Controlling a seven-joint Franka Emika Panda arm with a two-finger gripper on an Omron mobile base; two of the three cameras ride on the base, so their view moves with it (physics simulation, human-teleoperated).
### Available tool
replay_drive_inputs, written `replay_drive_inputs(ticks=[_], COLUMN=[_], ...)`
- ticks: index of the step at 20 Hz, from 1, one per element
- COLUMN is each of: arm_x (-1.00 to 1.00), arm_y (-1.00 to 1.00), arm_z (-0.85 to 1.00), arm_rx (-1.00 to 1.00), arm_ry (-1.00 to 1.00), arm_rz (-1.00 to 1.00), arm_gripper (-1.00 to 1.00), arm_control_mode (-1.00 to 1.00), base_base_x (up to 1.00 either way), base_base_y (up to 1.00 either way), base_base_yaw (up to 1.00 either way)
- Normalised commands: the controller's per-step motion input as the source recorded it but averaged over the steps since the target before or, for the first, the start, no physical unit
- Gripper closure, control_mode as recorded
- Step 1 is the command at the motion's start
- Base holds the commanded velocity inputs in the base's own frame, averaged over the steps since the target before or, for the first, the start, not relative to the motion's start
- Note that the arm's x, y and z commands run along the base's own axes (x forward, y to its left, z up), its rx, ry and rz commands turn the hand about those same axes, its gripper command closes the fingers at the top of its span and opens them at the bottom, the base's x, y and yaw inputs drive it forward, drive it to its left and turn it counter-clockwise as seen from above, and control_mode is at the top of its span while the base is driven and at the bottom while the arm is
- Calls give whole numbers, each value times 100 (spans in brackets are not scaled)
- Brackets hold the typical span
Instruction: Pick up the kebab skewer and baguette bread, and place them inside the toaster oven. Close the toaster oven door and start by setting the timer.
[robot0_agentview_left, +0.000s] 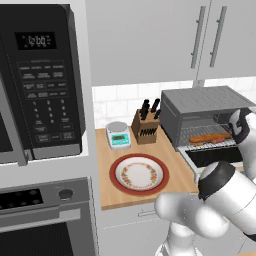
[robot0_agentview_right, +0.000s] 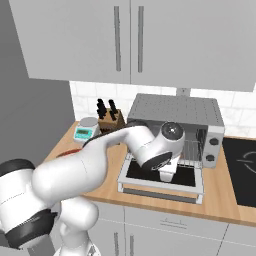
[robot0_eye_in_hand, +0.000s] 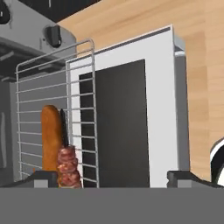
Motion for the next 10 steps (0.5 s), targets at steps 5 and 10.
replay_drive_inputs(ticks=[5, 10], arm_x=[-19, -30], arm_y=[0, 0], arm_z=[0, 0], arm_rx=[-6, -5], arm_ry=[53, 56], arm_rz=[25, 27], arm_gripper=[-100, -100], arm_control_mode=[-100, -100], base_base_x=[0, 0], base_base_y=[0, 0], base_base_yaw=[0, 0])
